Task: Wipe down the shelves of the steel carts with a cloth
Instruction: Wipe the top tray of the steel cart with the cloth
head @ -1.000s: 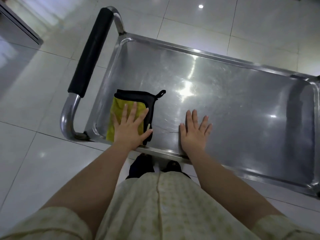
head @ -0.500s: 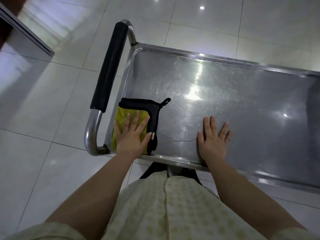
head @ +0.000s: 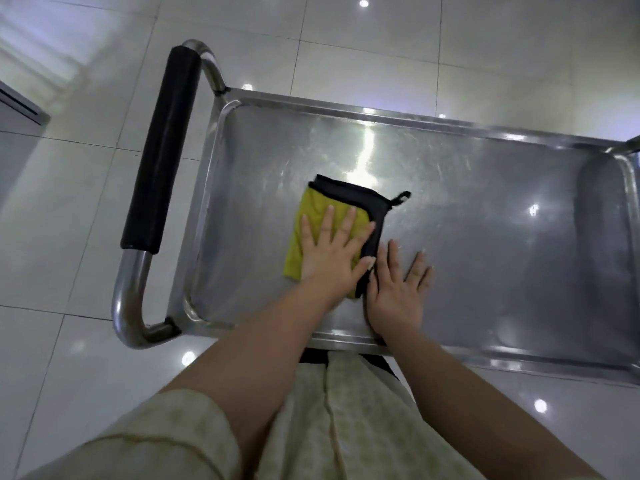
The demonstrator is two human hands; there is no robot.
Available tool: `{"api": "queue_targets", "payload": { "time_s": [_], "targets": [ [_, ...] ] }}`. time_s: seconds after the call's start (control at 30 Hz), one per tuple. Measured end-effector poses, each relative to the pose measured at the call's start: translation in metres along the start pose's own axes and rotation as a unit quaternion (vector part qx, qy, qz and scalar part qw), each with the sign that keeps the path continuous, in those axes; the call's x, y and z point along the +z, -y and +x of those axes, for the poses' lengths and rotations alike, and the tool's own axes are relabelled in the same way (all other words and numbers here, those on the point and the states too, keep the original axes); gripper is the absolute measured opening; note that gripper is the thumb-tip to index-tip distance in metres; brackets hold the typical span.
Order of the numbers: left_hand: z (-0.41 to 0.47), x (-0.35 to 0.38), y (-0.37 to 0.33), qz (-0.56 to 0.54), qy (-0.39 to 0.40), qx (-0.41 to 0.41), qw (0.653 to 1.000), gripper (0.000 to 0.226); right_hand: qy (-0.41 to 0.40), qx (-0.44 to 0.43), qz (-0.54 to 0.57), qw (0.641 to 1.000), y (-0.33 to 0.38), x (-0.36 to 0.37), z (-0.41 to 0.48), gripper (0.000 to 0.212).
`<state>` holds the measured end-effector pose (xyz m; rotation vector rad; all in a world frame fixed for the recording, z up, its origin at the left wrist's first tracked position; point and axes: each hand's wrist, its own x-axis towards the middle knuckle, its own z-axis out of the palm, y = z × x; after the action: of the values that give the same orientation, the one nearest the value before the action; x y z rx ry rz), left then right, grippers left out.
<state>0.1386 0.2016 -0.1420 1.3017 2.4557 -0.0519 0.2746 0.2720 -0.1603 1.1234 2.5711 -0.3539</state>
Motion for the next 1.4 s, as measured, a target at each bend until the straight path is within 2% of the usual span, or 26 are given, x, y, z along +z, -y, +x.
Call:
{"api": "queue_targets", "payload": {
  "time_s": [0.13,0.2,0.3,0.37,0.5,0.67,0.8,1.07,1.17,1.27,1.4],
  "targets": [
    [0.014,-0.002,0.002,0.008,-0.006,0.017,1.0,0.065,-0.008,0.003,0.015,1.0,-0.004,0.0,0.003,0.059],
    [0.02,-0.005,0.029,-0.011,-0.02,-0.037,0.999,0.068,-0.009,0.001,0.02,1.0,-0.004,-0.002,0.004,0.059],
    [0.025,-0.014,0.08,-0.052,-0.027,-0.168,0.984,0.071,-0.002,-0.004,0.025,1.0,-0.002,-0.004,0.006,0.059],
    [0.024,-0.019,0.099,-0.048,-0.019,-0.21,0.976,0.07,0.013,-0.004,0.028,1.0,0.0,-0.008,0.006,0.059],
    [0.024,-0.018,0.097,-0.043,-0.009,-0.202,0.978,0.067,0.039,0.006,0.038,0.998,0.009,-0.023,0.02,0.06],
    [0.022,-0.019,0.096,-0.055,-0.026,-0.193,0.979,0.065,0.02,-0.008,0.008,1.0,0.022,-0.048,0.094,0.056],
    [0.024,-0.023,0.112,-0.072,-0.014,-0.187,0.98,0.069,-0.003,-0.029,-0.022,0.999,0.019,-0.047,0.106,0.058],
    [0.062,-0.051,0.166,-0.075,-0.023,-0.272,0.959,0.074,-0.013,-0.024,-0.023,0.999,0.024,-0.042,0.105,0.059],
    [0.099,-0.06,0.156,-0.067,-0.02,-0.262,0.963,0.074,-0.021,-0.031,-0.024,0.999,0.024,-0.041,0.105,0.059],
    [0.144,-0.067,0.123,-0.075,-0.025,-0.209,0.975,0.073,-0.021,-0.032,-0.025,0.999,0.026,-0.04,0.107,0.059],
    [0.17,-0.064,0.035,0.002,0.007,-0.027,1.0,0.068,-0.021,-0.028,-0.04,0.999,0.026,-0.038,0.112,0.062]
  ]
}}
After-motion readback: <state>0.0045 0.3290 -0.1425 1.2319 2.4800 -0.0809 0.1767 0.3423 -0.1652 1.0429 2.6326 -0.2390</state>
